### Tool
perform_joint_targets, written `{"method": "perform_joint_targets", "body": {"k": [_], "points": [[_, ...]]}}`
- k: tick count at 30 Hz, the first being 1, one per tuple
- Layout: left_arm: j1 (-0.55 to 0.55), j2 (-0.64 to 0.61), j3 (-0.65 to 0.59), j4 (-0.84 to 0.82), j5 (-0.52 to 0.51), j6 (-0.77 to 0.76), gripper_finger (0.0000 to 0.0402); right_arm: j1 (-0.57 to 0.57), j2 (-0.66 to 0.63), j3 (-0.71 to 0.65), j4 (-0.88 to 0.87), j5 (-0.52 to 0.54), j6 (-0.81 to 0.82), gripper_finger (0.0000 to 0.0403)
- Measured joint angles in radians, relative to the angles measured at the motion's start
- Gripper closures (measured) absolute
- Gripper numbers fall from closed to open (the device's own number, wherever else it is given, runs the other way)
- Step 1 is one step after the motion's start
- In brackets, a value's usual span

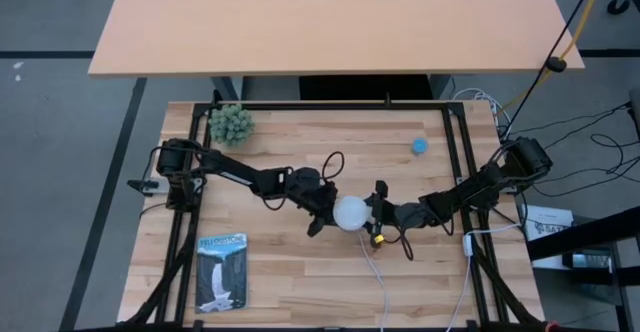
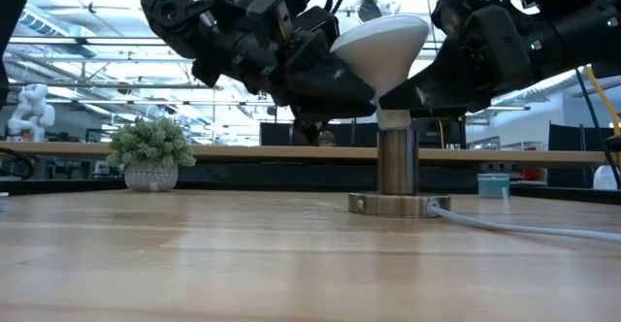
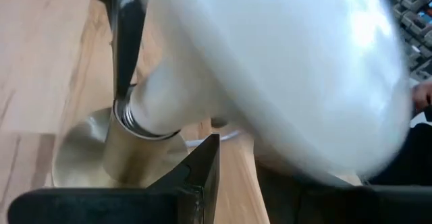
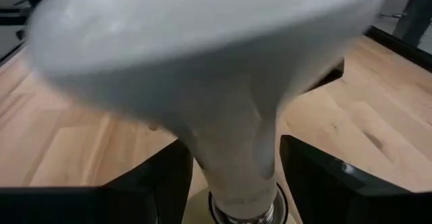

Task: Screw lightbulb
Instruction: Insert the lightbulb into the desk lamp

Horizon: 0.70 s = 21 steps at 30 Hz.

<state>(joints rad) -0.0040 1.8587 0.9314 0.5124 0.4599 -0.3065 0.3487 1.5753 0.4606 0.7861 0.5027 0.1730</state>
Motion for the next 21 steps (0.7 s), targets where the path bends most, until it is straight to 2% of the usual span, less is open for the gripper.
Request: {"method": "perform_joint_targets", "body": {"k": [9, 21], "points": [[0.004, 0.0, 0.0, 0.014, -0.001, 0.0, 0.0306, 0.0, 0.0, 0.0, 0.026, 0.05, 0.0, 0.0191], [0.06, -0.048, 0.001, -0.017, 0.005, 0.002, 0.0306, -0.001, 0.0, 0.0, 0.024, 0.055, 0.025, 0.0191]]}}
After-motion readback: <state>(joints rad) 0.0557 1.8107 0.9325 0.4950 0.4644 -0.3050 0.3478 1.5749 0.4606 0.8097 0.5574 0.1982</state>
